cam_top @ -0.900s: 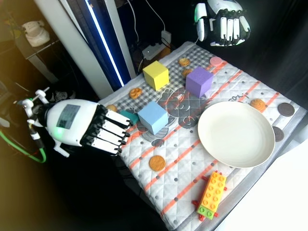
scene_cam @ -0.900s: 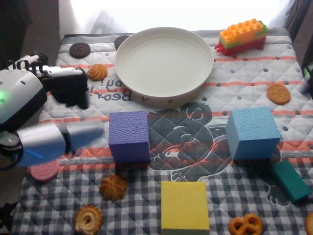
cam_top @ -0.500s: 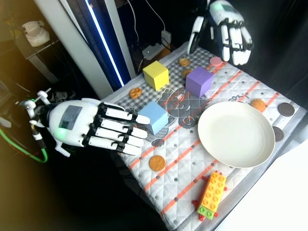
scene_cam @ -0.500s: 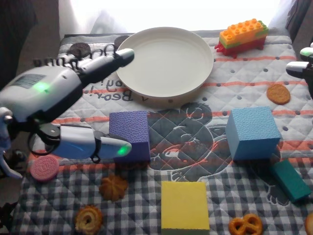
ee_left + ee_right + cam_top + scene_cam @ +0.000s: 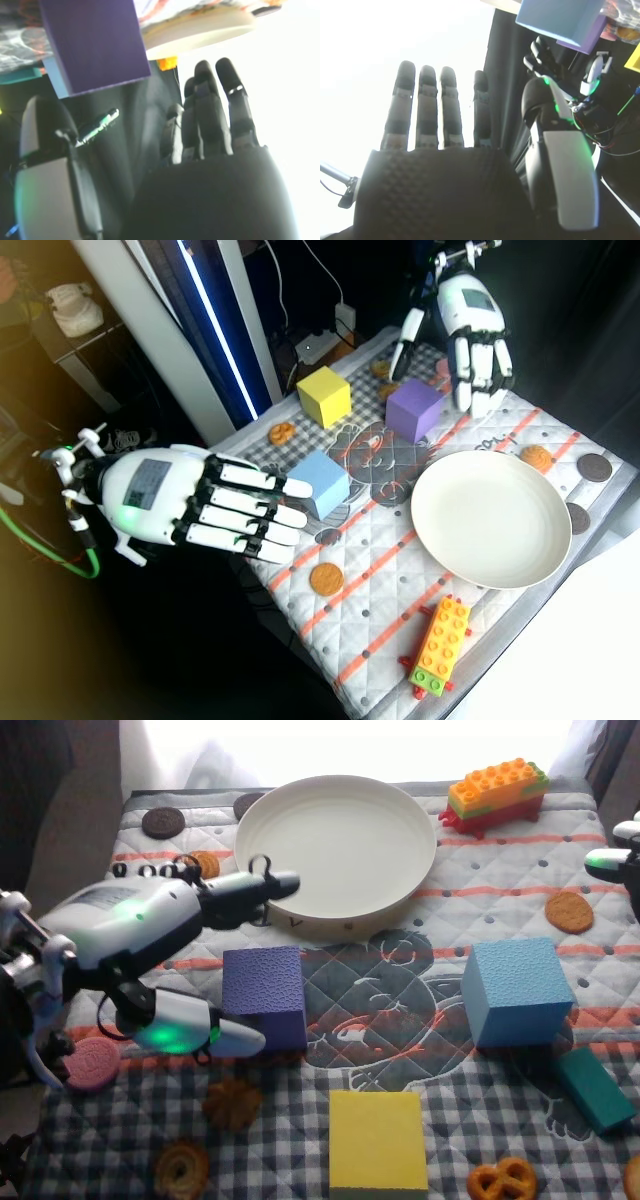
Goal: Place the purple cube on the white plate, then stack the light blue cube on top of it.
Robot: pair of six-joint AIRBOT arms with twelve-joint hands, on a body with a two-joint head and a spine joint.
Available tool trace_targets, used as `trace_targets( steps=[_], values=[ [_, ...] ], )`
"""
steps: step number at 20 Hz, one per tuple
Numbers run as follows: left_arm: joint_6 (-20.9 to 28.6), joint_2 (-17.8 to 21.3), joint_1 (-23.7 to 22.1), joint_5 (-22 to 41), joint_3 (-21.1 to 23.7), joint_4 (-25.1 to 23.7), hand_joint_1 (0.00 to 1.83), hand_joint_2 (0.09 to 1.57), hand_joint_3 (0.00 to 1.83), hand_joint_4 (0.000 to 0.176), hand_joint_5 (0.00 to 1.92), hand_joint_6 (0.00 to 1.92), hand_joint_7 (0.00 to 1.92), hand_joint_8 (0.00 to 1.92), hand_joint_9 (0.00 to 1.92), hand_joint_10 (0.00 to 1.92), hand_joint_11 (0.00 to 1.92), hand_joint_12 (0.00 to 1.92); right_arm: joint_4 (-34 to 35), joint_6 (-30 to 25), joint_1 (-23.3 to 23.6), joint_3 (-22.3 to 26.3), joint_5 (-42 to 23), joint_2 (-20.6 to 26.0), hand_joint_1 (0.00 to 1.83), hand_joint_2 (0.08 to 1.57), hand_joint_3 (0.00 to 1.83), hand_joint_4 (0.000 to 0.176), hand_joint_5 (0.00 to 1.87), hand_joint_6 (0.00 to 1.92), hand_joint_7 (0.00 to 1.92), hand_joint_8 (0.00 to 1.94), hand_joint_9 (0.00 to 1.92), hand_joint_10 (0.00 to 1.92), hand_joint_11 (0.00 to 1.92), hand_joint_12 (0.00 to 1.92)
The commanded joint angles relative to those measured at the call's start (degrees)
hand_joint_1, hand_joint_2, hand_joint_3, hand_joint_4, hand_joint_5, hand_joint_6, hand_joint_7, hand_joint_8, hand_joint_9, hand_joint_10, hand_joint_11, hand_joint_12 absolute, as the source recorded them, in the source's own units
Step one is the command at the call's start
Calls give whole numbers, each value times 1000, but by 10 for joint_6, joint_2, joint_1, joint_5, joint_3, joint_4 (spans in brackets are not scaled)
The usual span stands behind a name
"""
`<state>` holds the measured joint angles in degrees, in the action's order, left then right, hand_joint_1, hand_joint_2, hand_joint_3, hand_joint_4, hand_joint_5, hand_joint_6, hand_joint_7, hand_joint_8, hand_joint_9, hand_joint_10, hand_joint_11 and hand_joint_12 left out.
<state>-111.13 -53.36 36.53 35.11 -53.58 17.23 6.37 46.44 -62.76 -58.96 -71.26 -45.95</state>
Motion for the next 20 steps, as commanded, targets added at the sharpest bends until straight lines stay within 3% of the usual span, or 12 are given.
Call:
trace_targets(
  steps=[1, 4, 8, 9, 10, 11, 12, 13, 14, 15, 18, 20],
  values=[
    [2, 0, -9, 58, -3, -7, 887, 872, 3, 176, 234, 5, 574, 13, 670, 49, 0, 1027, 11, -2, 3, -4, -70, 1, 418, 1296, 0, 114, 325, 1, 272, 1, 241, 1, 131, 345],
    [-3, -1, -9, 53, -3, -7, 960, 874, 1, 162, 359, 7, 592, 1, 668, 30, 0, 1190, 11, -3, 3, -4, -70, 0, 404, 1299, 0, 117, 327, 0, 278, 0, 236, 1, 163, 274],
    [-3, -11, -14, 54, -11, -3, 1101, 951, 5, 87, 534, 7, 717, 12, 789, 80, 28, 1127, 11, -7, 1, -4, -69, 0, 372, 1296, 0, 147, 318, 0, 278, 0, 207, 1, 128, 228],
    [-3, -15, -17, 55, -14, -2, 1177, 963, 2, 63, 566, 4, 765, 16, 821, 91, 56, 1091, 11, -7, 1, -4, -69, 0, 360, 1292, 0, 144, 317, 0, 282, 2, 219, 5, 143, 233],
    [-3, -19, -20, 56, -16, 0, 1216, 953, 0, 58, 590, 9, 803, 27, 854, 104, 83, 1089, 11, -9, 0, -5, -69, 0, 358, 1294, 0, 137, 319, 1, 283, 2, 224, 7, 150, 235],
    [-3, -21, -22, 59, -17, 1, 1248, 975, 0, 42, 659, 8, 867, 30, 899, 124, 119, 1086, 11, -9, 0, -5, -69, 0, 325, 1296, 1, 145, 311, 0, 278, 0, 219, 3, 134, 227],
    [-2, -23, -24, 67, -17, 3, 1332, 1060, 5, 30, 723, 17, 980, 768, 921, 160, 162, 1126, 11, -9, 0, -5, -69, -1, 307, 1296, 1, 150, 311, 0, 278, 0, 222, 4, 140, 229],
    [-2, -24, -27, 74, -17, 3, 1341, 1093, 11, 30, 802, 12, 960, 990, 828, 416, 191, 1214, 11, -9, 0, -5, -69, -1, 301, 1296, 1, 147, 316, 2, 282, 2, 225, 4, 141, 229],
    [-2, -24, -30, 79, -17, 4, 1342, 1105, 7, 4, 881, 9, 951, 1044, 740, 729, 194, 1299, 11, -10, 0, -5, -69, -1, 306, 1303, 4, 141, 315, 2, 284, 3, 226, 5, 140, 227],
    [-2, -23, -32, 86, -17, 4, 1269, 1098, 17, 0, 1018, 522, 970, 1160, 698, 938, 230, 1398, 11, -10, -1, -5, -69, -1, 303, 1298, 1, 140, 319, 3, 284, 2, 231, 6, 145, 228],
    [-3, -11, -46, 105, -12, 4, 1268, 1090, 0, 0, 1285, 213, 912, 1309, 720, 1233, 379, 1469, 11, -11, -3, -5, -69, -2, 273, 1298, 1, 140, 311, 1, 267, 0, 221, 0, 131, 219],
    [-3, -6, -68, 111, -19, 3, 1282, 1072, 0, 0, 1115, 524, 1080, 1051, 887, 1114, 499, 1518, 11, -11, -3, -6, -69, -4, 269, 1299, 1, 147, 303, 0, 268, 1, 240, 7, 171, 233]
  ],
)
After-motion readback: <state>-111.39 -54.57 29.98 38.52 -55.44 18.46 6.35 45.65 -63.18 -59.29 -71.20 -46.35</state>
